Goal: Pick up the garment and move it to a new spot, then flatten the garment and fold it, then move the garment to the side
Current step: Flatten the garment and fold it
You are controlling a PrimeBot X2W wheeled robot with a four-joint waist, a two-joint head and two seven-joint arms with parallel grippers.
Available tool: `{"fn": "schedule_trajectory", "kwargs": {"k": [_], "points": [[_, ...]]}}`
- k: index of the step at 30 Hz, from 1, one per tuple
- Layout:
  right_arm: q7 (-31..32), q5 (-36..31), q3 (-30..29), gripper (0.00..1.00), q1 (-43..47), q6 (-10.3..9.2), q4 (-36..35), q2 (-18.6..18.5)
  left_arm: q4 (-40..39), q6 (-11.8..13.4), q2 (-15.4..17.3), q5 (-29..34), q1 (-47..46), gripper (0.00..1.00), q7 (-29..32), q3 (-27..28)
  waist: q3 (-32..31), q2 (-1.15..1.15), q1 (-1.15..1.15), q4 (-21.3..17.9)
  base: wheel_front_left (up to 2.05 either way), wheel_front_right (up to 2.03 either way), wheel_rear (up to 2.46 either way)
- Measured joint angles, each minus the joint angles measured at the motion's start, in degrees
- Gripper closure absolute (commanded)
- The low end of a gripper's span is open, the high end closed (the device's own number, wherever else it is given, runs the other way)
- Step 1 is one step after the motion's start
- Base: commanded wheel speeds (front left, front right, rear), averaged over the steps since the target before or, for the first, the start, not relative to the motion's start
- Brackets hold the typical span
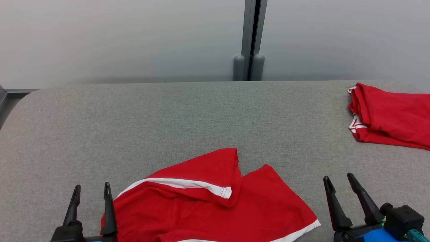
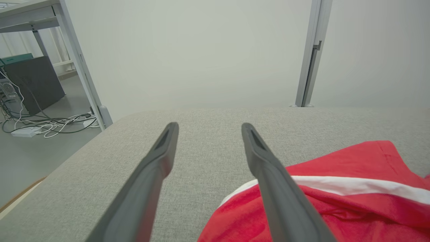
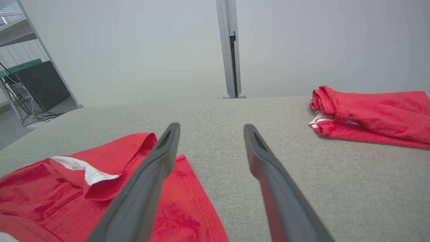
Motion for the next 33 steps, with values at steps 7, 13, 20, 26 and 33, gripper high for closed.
{"fn": "schedule_trajectory", "kwargs": {"k": [7,13,20,26,33], "points": [[-3.66,-3.04,0.07,0.0,-2.03,0.01,2.57,3.13,0.33,-0.16,0.03,0.27,-0.43,0.0,0.0,0.11,0.42,0.0,0.0,-0.11,0.0,0.0,0.0],[-4.59,-3.7,0.7,0.0,-3.08,0.01,6.69,3.85,0.43,0.07,-0.01,0.52,-0.88,0.0,0.0,-0.03,0.48,0.0,0.0,-0.17,0.0,0.0,0.0],[-4.82,-3.87,0.12,0.0,-3.94,0.01,9.15,4.08,0.58,0.11,0.18,0.73,-0.85,0.0,0.0,0.04,0.12,0.0,0.0,-0.45,0.0,0.0,0.0],[-4.83,-4.03,-0.26,0.0,-3.96,0.01,9.49,4.22,0.73,0.1,0.27,0.73,-0.75,0.0,0.0,0.05,-0.35,0.0,0.0,-0.52,0.0,0.0,0.0],[-4.83,-4.34,-0.31,0.0,-3.93,0.01,9.73,4.43,0.94,0.09,0.67,0.77,-0.51,0.0,0.0,0.1,-0.86,0.0,0.0,-0.55,0.0,0.0,0.0]]}}
